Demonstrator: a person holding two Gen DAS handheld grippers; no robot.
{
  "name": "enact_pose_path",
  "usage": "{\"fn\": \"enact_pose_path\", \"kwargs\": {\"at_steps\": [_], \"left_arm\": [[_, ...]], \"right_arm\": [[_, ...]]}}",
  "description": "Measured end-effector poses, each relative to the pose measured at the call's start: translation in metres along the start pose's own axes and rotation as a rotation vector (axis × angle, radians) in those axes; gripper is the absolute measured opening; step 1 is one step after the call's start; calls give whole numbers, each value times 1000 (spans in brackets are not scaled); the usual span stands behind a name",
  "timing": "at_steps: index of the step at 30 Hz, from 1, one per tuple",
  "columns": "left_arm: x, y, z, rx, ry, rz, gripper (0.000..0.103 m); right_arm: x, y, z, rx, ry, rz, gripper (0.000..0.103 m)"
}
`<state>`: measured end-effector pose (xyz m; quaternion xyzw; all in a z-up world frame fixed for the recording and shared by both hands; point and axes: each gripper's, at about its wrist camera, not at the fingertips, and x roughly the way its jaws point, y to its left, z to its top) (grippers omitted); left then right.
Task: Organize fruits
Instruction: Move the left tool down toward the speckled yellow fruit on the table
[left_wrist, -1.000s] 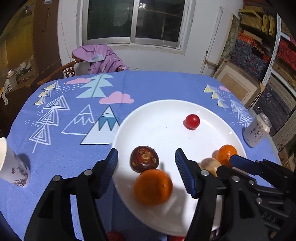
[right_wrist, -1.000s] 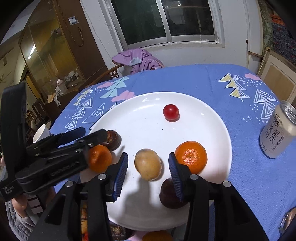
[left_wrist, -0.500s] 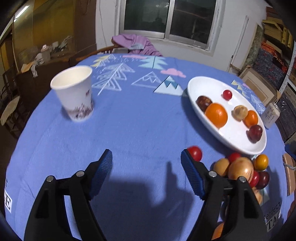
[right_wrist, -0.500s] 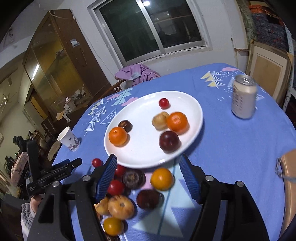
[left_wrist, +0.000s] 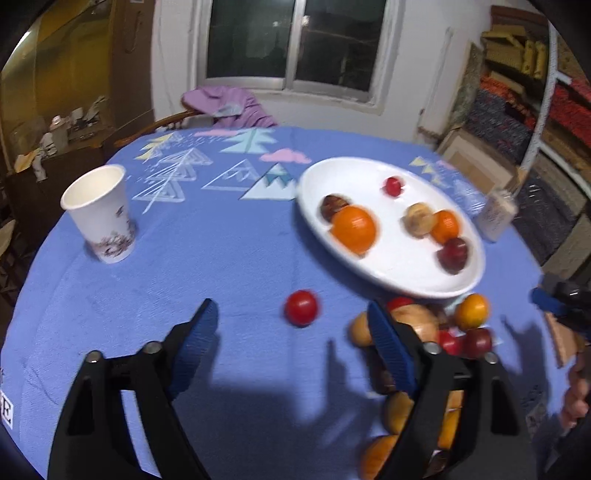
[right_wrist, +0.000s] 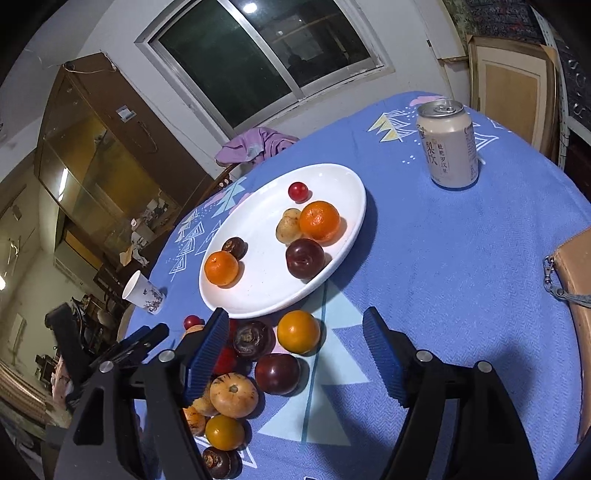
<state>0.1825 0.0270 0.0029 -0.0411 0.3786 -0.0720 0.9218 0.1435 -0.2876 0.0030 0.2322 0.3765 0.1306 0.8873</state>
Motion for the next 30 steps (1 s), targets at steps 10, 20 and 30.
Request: {"fn": "enact_pose_path", "kwargs": {"at_steps": [10,20,30], "left_arm": [[18,-65,-6,177,8,117,90],[-7,-17,-17,117,-38,154,98],[9,40,-53,-23,125,91,98]], "right_arm": [[-1,-6,1,43,10,16,76],[-3,-10,1,59,6,28,78],[-4,-9,0,61,9,48,78]]}}
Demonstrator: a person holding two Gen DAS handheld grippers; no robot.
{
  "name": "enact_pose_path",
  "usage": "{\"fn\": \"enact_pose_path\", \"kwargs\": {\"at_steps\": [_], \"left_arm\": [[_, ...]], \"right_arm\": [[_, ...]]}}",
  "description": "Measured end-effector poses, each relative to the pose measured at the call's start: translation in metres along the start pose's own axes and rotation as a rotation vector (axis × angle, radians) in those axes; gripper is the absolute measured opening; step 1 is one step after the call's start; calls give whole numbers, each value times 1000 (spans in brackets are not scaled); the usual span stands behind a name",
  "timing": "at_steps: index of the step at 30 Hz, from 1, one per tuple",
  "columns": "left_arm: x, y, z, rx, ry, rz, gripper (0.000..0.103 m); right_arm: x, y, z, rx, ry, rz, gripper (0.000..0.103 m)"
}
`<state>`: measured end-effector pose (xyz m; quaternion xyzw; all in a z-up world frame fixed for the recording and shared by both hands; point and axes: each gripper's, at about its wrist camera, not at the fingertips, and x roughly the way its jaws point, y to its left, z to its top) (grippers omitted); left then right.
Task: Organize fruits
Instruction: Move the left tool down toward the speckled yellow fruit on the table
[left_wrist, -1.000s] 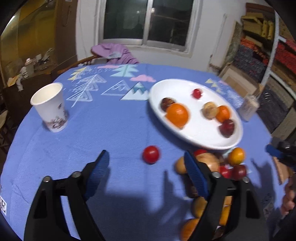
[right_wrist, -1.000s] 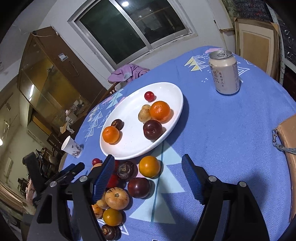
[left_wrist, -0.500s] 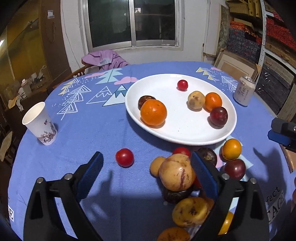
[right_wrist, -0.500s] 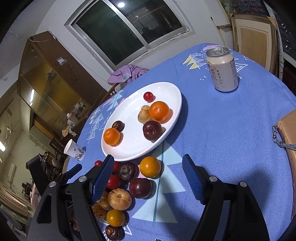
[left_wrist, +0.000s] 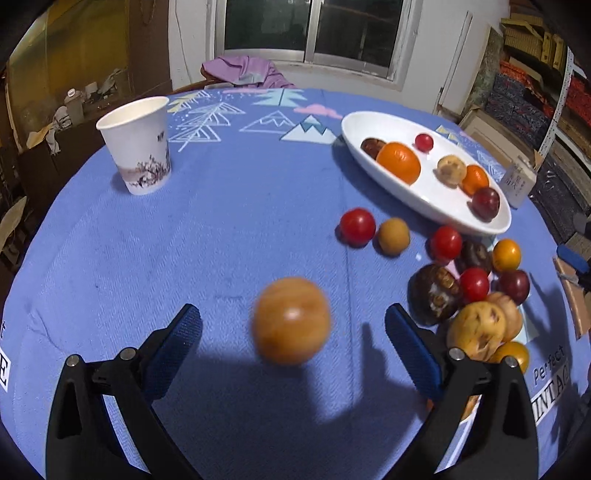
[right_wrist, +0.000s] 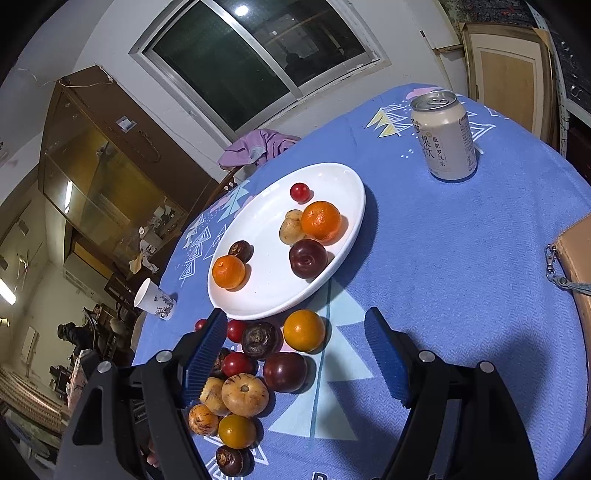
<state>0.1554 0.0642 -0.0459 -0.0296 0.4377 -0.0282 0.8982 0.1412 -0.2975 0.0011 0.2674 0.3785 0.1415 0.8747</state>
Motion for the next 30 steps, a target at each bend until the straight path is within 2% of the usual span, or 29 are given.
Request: {"fn": "enact_pose_path", "kwargs": {"at_steps": [3,5,11,15,18,19,21,24,30], "left_arm": [[5,3,-5,2,21,11,98],[7,9,-6,-26,34,-10,98],[-16,18,-16,-41,-19,-38,98],[-29,25,-23,-46,-51,-15,98],[-32,27,-23,-41,-91,44,98],[-32,25,-23,-25,-97,61,96],[-31,21,-24,10,-98,88,80],[-27,21,-24,18,-83,74,70],[-23,26,-17,-1,-91,59,69]], "right_arm": [[-1,-2,1,11,-2,3,78],[-2,-3,2,14,-4,6,78],[-2,-2,1,11,-1,11,78],[-2,1,-1,0,1,11,78],[-1,2,-2,-8,1,6,78],[0,3,-2,-13,1,3,78],[1,3,-3,-18,1,-4,78],[2,3,-3,-21,5,-4,78],[4,7,-4,-39,11,-10,78]]}}
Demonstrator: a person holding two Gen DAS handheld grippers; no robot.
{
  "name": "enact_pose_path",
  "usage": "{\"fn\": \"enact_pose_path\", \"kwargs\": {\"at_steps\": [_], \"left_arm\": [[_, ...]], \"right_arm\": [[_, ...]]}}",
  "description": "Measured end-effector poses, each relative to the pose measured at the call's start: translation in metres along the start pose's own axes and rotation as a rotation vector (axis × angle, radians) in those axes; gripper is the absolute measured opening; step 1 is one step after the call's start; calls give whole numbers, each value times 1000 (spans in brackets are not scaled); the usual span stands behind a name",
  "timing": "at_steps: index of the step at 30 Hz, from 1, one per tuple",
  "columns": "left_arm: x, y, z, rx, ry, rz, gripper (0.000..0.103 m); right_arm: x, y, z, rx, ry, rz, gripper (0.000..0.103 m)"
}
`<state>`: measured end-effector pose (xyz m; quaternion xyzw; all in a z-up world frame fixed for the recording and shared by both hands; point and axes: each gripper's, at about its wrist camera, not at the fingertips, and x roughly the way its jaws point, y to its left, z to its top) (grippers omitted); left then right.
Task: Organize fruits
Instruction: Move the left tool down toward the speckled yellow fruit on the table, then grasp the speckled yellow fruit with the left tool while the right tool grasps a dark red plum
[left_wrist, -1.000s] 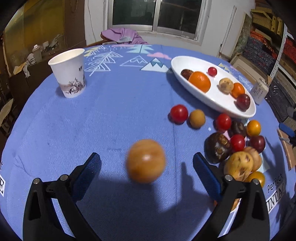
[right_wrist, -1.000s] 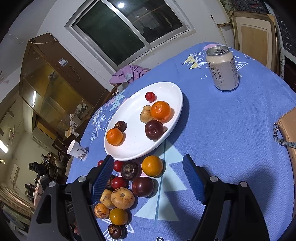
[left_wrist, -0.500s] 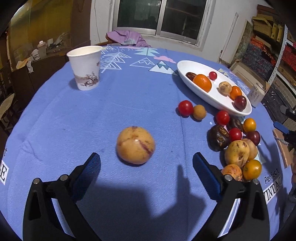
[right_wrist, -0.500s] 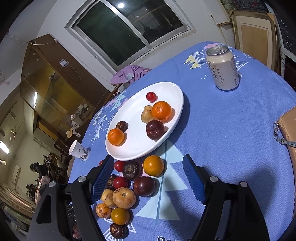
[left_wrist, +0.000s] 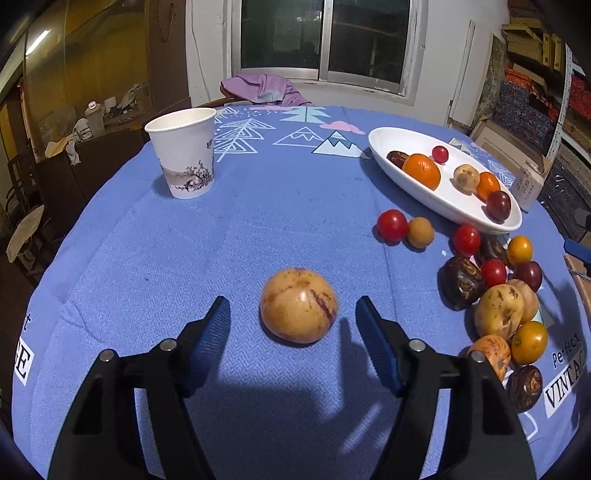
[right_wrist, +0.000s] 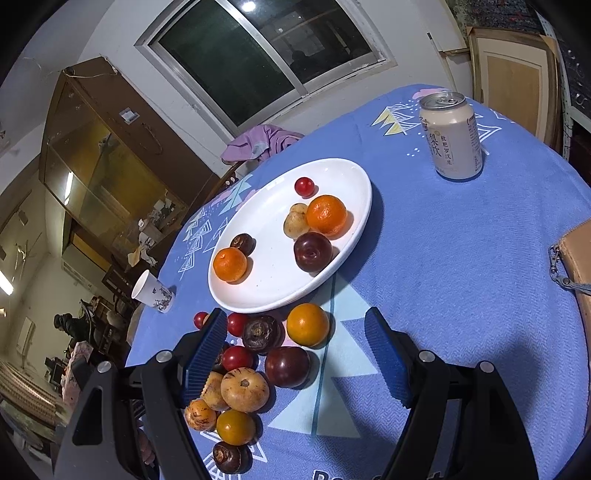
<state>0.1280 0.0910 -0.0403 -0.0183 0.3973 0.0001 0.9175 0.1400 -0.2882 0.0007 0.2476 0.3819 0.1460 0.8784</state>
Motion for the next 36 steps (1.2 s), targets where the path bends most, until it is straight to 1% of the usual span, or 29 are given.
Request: {"fn": "enact_pose_path", "kwargs": {"at_steps": [1,3,6,8,11,13,16,17,20,24,27,30,34,36], "left_arm": [[1,-1,1,5,2,-3,68],[6,-3,2,16,19,-18,56],[16,-2,4,-2,58,-35,48],[20,1,5,-24,69,-41,45],[18,-3,4,-13,63,-46,44],[12,-10,3,0,41,-75,44],[3,-25,0,51,13,-105,44],[2,-32,-2,75,12,-118,44],[2,-47,-6,131,21,-120,44],[-1,-49,-7,130,14,-122,44],[0,-49,-9,125,24,-118,44],[1,-48,-8,126,24,-118,44],[3,-48,-8,132,35,-123,44],[6,-47,-8,127,46,-126,44]], "right_arm": [[1,0,0,-2,1,-2,78],[2,0,-1,-5,5,-6,78],[3,1,-1,-16,8,-12,78],[5,3,-2,-29,12,-17,78],[8,6,-3,-53,29,-23,78],[9,7,-5,-63,43,-18,78],[12,8,-8,-74,72,-14,76],[13,8,-10,-77,81,-14,75],[20,9,-15,-89,109,-20,69],[32,15,-24,-111,153,-20,61],[42,22,-32,-138,187,-22,57],[52,27,-38,-155,201,-39,57],[58,21,-40,-133,205,-58,55],[60,19,-41,-131,195,-66,46]]}}
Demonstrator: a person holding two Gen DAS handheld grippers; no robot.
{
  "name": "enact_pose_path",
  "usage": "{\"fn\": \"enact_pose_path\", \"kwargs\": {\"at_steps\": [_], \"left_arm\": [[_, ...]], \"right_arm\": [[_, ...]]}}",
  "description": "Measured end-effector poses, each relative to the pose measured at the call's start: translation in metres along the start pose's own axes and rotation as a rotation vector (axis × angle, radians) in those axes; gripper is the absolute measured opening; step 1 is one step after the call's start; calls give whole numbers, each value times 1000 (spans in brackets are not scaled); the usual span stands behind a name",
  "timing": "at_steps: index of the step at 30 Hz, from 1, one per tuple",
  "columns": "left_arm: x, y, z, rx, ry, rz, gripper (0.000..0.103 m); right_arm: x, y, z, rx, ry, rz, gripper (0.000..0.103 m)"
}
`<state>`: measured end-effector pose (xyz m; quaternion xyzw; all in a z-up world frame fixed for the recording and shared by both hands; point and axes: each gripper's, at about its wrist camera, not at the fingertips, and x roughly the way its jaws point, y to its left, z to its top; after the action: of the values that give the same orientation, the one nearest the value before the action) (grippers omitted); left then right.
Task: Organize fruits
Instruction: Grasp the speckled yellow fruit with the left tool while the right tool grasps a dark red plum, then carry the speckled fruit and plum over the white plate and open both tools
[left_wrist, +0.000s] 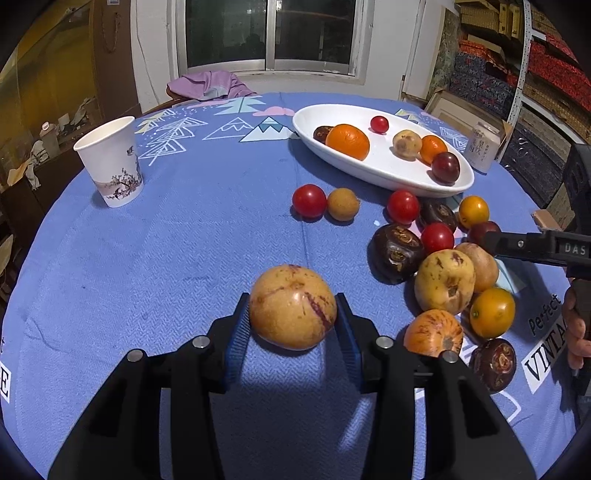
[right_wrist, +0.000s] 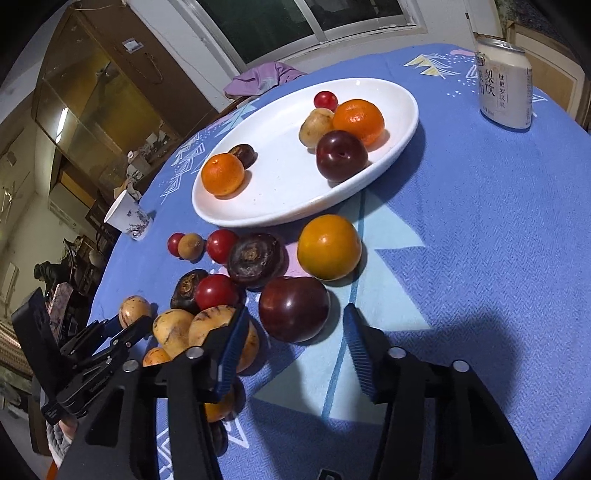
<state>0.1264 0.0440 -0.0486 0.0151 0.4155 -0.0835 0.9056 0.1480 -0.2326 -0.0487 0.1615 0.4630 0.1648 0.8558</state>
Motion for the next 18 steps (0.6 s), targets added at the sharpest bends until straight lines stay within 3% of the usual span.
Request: {"fn": "enact_pose_path", "kwargs": {"at_steps": [2,10,14,18], "left_arm": [[2,2,0,-11,12,-6,44],[3,7,2,-41,3,-20,44],[-11,8,17,-71,-54,-5,44],[-16,-1,62,-65,-80,3,44]], "right_arm": [[1,0,0,-4,1,8,39],[-3,4,0,-15,-21,10,38],[-36,7,9,-9,-130,44,38],[-62,17,32,-37,-219,15,38]]}}
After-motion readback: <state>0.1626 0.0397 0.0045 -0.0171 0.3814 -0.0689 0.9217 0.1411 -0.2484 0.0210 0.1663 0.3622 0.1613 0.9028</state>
